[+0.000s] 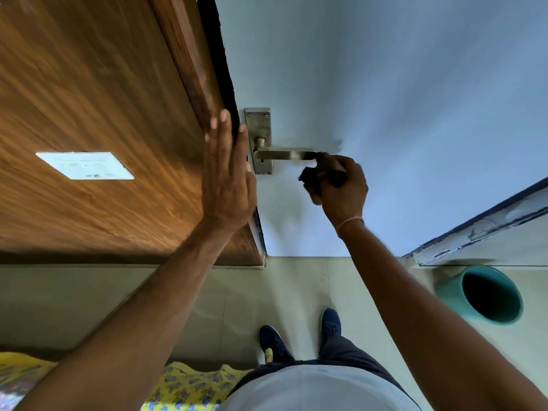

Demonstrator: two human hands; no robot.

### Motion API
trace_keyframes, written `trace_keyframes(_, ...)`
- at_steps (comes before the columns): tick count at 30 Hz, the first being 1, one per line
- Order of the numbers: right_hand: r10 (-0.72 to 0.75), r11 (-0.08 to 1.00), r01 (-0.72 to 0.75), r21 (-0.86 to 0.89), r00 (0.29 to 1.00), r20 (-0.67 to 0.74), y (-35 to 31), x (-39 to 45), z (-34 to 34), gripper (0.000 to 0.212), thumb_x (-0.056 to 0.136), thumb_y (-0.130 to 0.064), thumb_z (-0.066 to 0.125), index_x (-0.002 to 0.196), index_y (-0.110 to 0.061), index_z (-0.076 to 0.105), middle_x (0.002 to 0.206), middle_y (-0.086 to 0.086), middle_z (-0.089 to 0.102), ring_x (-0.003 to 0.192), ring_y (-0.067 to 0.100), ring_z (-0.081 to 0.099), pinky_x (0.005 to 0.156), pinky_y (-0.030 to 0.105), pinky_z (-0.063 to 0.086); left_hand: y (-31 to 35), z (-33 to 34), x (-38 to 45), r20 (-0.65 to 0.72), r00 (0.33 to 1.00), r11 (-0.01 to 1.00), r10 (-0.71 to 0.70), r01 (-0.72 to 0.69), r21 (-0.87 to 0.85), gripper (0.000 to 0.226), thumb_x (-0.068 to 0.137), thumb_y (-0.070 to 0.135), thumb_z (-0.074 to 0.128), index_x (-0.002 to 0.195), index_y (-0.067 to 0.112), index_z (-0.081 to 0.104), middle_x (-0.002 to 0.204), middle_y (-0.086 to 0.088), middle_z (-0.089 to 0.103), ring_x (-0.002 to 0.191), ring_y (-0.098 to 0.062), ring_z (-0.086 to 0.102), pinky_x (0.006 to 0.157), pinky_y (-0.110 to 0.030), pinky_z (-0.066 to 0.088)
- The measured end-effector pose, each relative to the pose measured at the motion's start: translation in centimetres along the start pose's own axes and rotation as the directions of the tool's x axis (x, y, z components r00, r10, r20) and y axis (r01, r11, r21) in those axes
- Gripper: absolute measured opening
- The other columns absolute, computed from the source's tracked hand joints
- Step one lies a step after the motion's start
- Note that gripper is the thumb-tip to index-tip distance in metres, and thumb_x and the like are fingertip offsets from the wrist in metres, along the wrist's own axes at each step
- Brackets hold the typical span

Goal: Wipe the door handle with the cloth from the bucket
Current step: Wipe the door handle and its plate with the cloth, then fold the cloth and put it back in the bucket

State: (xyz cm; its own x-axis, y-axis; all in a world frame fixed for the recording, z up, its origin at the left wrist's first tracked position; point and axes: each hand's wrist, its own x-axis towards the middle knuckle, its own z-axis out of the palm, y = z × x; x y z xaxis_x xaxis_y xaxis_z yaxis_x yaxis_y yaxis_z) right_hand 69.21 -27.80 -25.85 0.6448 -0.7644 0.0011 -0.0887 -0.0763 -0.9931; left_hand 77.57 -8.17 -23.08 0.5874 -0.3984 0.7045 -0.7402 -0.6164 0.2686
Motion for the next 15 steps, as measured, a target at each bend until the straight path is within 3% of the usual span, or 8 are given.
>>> trace_keyframes(1, 0.075, 0.986, -0.081, 0.146, 0.996, 0.043, -0.2, -0.2, -0.3, 0.022, 0.086, -0.001, 0.07, 0.105, -0.011, 0.072, 0.111, 0.014, 0.075, 0.09, 0.036, 0.079, 0.071, 0.049, 0.066, 0.7, 0.5, -0.4, 0.037, 0.999, 0.999, 0.032, -0.031, -0.021, 0.056, 0.109, 0.0, 0.045, 0.164, -0.007, 0.036, 0.174, -0.033, 0.027, 0.165, -0.049, 0.022, 0.139, -0.058, 0.021)
trace_keyframes(3, 0.193, 0.912, -0.238, 0.333, 0.968, 0.164, -0.6, -0.9, -1.6, 0.034, 0.086, 0.007, 0.062, 0.117, -0.003, 0.071, 0.118, 0.022, 0.076, 0.107, 0.044, 0.075, 0.093, 0.06, 0.062, 1.9, 1.6, -1.3, 0.132, 0.99, 0.994, 0.057, -0.044, -0.105, 0.055, 0.111, 0.002, 0.044, 0.164, -0.005, 0.038, 0.174, -0.026, 0.032, 0.166, -0.043, 0.026, 0.138, -0.055, 0.027)
trace_keyframes(4, 0.249, 0.849, -0.326, 0.416, 0.941, 0.229, -0.8, -1.3, -2.6, 0.039, 0.088, 0.006, 0.057, 0.124, -0.001, 0.069, 0.124, 0.026, 0.073, 0.115, 0.047, 0.071, 0.1, 0.059, 0.058, 2.5, 2.1, -1.6, 0.196, 0.979, 0.987, 0.046, -0.014, -0.161, 0.052, 0.112, 0.005, 0.043, 0.163, -0.002, 0.042, 0.171, -0.022, 0.041, 0.164, -0.037, 0.034, 0.136, -0.05, 0.032)
trace_keyframes(7, 0.367, 0.666, -0.486, 0.566, 0.874, 0.318, -1.0, -2.3, -6.3, 0.051, 0.093, -0.01, 0.051, 0.143, 0.0, 0.059, 0.143, 0.029, 0.062, 0.135, 0.05, 0.057, 0.112, 0.057, 0.045, 4.8, 3.2, -1.8, 0.499, 0.865, 0.925, -0.057, 0.234, -0.299, 0.039, 0.118, 0.021, 0.041, 0.151, 0.013, 0.059, 0.136, -0.007, 0.075, 0.126, -0.024, 0.069, 0.106, -0.042, 0.058)
trace_keyframes(9, 0.394, 0.604, -0.518, 0.606, 0.855, 0.338, -0.9, -2.7, -9.0, 0.053, 0.1, -0.034, 0.051, 0.144, -0.006, 0.061, 0.146, 0.021, 0.063, 0.134, 0.04, 0.06, 0.112, 0.054, 0.043, 6.9, 3.9, -1.6, 0.663, 0.738, 0.818, -0.126, 0.456, -0.352, 0.033, 0.119, 0.027, 0.043, 0.138, 0.016, 0.067, 0.113, -0.002, 0.082, 0.102, -0.02, 0.077, 0.095, -0.043, 0.064)
trace_keyframes(11, 0.385, 0.542, -0.526, 0.655, 0.848, 0.363, -0.8, -3.1, -11.9, 0.063, 0.101, -0.058, 0.052, 0.139, -0.01, 0.067, 0.14, 0.014, 0.068, 0.125, 0.034, 0.064, 0.111, 0.054, 0.044, 9.5, 4.8, -1.2, 0.737, 0.659, 0.699, -0.152, 0.599, -0.391, 0.032, 0.119, 0.027, 0.044, 0.126, 0.012, 0.072, 0.105, -0.003, 0.082, 0.094, -0.018, 0.078, 0.097, -0.047, 0.066)
trace_keyframes(13, 0.398, 0.549, -0.503, 0.668, 0.86, 0.32, -0.6, -3.4, -14.3, 0.062, 0.1, -0.057, 0.055, 0.136, -0.008, 0.067, 0.13, 0.019, 0.068, 0.112, 0.039, 0.067, 0.1, 0.057, 0.051, 12.6, 5.5, -0.8, 0.788, 0.601, 0.612, -0.133, 0.675, -0.412, 0.035, 0.119, 0.031, 0.046, 0.119, 0.01, 0.075, 0.103, -0.006, 0.083, 0.094, -0.023, 0.079, 0.097, -0.048, 0.065)
trace_keyframes(15, 0.428, 0.6, -0.474, 0.644, 0.871, 0.241, -0.2, -3.7, -17.2, 0.058, 0.099, -0.038, 0.058, 0.142, 0.001, 0.056, 0.129, 0.03, 0.062, 0.108, 0.048, 0.064, 0.087, 0.059, 0.054, 16.3, 6.4, -0.6, 0.825, 0.558, 0.548, -0.084, 0.718, -0.43, 0.034, 0.117, 0.032, 0.051, 0.115, 0.008, 0.076, 0.102, -0.009, 0.083, 0.095, -0.027, 0.079, 0.094, -0.048, 0.065)
